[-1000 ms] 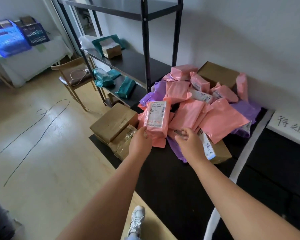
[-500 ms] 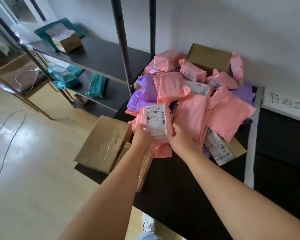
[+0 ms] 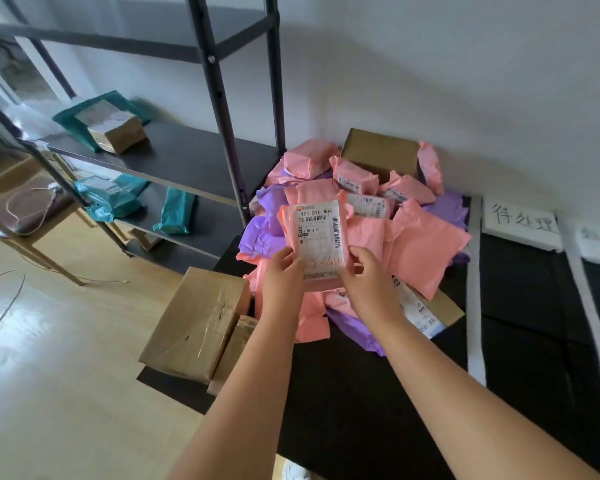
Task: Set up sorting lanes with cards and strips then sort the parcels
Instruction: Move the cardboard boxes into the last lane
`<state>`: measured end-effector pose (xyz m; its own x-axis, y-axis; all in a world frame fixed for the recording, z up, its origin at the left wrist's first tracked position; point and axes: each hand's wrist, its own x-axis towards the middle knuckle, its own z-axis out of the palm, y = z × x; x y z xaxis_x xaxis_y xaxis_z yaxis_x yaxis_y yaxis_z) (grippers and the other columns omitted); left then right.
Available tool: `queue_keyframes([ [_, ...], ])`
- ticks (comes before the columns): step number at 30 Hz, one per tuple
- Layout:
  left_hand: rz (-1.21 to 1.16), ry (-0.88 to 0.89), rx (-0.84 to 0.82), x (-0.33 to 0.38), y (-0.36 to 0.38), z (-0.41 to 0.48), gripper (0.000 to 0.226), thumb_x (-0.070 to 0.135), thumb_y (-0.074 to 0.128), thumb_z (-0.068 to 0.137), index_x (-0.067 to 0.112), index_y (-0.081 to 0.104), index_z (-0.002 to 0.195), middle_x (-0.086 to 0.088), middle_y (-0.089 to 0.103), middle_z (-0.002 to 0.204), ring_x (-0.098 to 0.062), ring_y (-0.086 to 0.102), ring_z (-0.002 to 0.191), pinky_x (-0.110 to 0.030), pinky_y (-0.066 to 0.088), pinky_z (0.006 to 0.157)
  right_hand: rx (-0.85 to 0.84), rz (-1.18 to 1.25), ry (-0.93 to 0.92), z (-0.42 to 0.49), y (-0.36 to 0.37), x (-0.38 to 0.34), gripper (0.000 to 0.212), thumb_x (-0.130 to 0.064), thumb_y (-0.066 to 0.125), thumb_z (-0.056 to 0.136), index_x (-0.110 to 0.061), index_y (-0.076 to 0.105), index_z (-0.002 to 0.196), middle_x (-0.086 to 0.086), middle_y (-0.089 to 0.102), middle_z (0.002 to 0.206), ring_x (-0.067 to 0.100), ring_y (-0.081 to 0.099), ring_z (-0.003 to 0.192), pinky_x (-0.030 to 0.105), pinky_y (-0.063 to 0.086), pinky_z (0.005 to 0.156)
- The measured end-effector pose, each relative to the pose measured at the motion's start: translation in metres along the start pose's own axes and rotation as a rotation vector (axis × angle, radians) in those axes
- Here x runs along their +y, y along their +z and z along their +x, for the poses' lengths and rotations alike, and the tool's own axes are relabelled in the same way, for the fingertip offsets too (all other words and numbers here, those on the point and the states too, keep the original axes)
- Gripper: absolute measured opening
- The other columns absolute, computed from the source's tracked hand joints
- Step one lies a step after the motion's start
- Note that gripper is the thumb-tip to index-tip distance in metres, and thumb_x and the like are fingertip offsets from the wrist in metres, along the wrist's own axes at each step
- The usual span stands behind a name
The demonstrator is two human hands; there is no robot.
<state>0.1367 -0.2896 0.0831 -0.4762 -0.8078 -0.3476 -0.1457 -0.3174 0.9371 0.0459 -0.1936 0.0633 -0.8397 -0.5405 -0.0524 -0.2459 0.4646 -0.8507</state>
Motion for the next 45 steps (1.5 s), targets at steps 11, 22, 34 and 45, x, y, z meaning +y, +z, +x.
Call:
queue_keyframes([
  [11,-0.052,0.253,-0.100,0.046,0.079,-0.101,0.013,0.021,0.074,0.087,0.032,0.079,0.091,0.009,0.077,0.092,-0.009,0.072,0.090,-0.030,0.058,0.084,0.297,0.221,-0.118,-0.065,-0.154,-0.002,0.014,-0.031,0.063,0.096,-0.031,0.060,0.110,-0.018,0.064,0.105,-0.001,0.065,0.095,0.022,0.059,0.068],
  [22,0.033,0.363,-0.350,0.051,0.150,-0.190,0.016,0.007,0.075,0.083,0.022,0.074,0.077,0.001,0.076,0.080,-0.016,0.074,0.078,-0.024,0.058,0.064,0.461,0.351,-0.158,-0.120,-0.282,0.017,0.006,-0.032,0.064,0.093,-0.035,0.069,0.092,-0.023,0.071,0.090,-0.006,0.068,0.084,0.012,0.053,0.059],
  [34,-0.131,0.520,-0.366,0.073,0.181,-0.238,0.014,0.031,0.077,0.078,0.025,0.080,0.091,-0.003,0.077,0.094,-0.025,0.073,0.093,-0.046,0.059,0.082,0.495,0.392,-0.258,-0.156,-0.322,0.032,0.007,-0.014,0.068,0.093,-0.019,0.072,0.090,-0.014,0.075,0.088,0.000,0.071,0.086,0.007,0.051,0.071],
  [45,-0.186,0.494,-0.304,0.077,0.186,-0.247,0.006,0.018,0.073,0.087,0.012,0.074,0.089,-0.004,0.077,0.090,-0.022,0.075,0.085,-0.036,0.060,0.075,0.379,0.457,-0.244,-0.161,-0.328,0.036,0.018,-0.030,0.067,0.088,-0.036,0.067,0.105,-0.021,0.073,0.099,-0.004,0.069,0.093,0.007,0.051,0.069],
])
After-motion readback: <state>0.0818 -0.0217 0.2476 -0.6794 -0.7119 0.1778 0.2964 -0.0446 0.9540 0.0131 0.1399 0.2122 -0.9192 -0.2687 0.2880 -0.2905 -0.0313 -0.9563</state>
